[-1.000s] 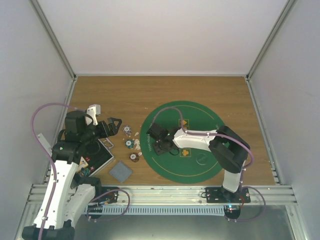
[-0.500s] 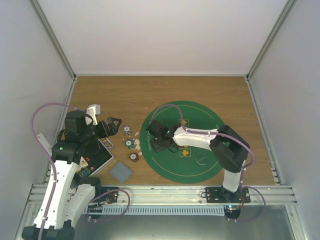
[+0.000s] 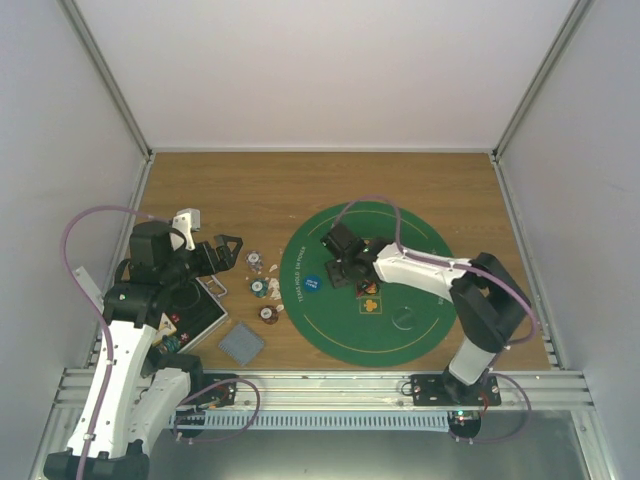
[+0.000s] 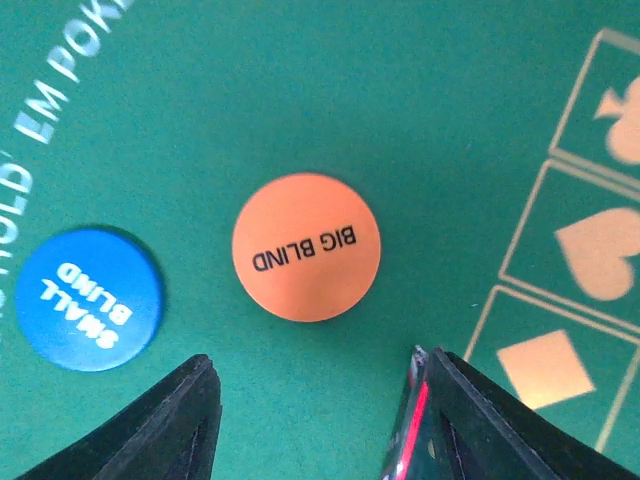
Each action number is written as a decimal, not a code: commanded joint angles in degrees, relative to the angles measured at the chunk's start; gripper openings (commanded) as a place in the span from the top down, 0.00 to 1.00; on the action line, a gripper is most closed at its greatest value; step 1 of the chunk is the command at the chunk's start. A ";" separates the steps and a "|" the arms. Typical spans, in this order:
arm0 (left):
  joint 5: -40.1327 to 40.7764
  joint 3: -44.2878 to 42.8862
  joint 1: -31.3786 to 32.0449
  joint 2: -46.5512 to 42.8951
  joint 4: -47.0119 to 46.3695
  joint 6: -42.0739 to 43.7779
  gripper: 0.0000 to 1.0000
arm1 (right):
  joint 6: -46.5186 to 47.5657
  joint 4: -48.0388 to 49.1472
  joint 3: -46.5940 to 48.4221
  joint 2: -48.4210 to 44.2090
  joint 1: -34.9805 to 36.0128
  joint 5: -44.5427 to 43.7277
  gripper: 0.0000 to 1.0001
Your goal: Distribute texas hold em gaming equipment
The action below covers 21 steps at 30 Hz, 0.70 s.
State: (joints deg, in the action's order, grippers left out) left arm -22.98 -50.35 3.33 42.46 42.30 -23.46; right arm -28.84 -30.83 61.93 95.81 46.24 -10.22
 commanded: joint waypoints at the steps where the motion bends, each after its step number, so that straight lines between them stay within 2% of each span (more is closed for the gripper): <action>1: 0.10 -1.16 -0.27 -0.96 -0.60 0.00 0.01 | -1.87 2.47 -0.49 4.35 -0.26 1.91 0.42; 10: 0.27 -1.51 -0.26 -0.90 -0.29 0.26 0.01 | -3.32 4.45 0.59 11.13 -1.59 1.42 0.41; 21: 0.63 -1.64 -0.26 -0.56 -0.28 0.43 0.01 | -3.51 2.45 6.20 17.48 -4.51 -4.11 0.52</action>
State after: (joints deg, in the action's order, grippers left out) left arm -22.87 -50.37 3.33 42.46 42.72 -23.42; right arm -31.68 -27.77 66.85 108.47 44.23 -10.41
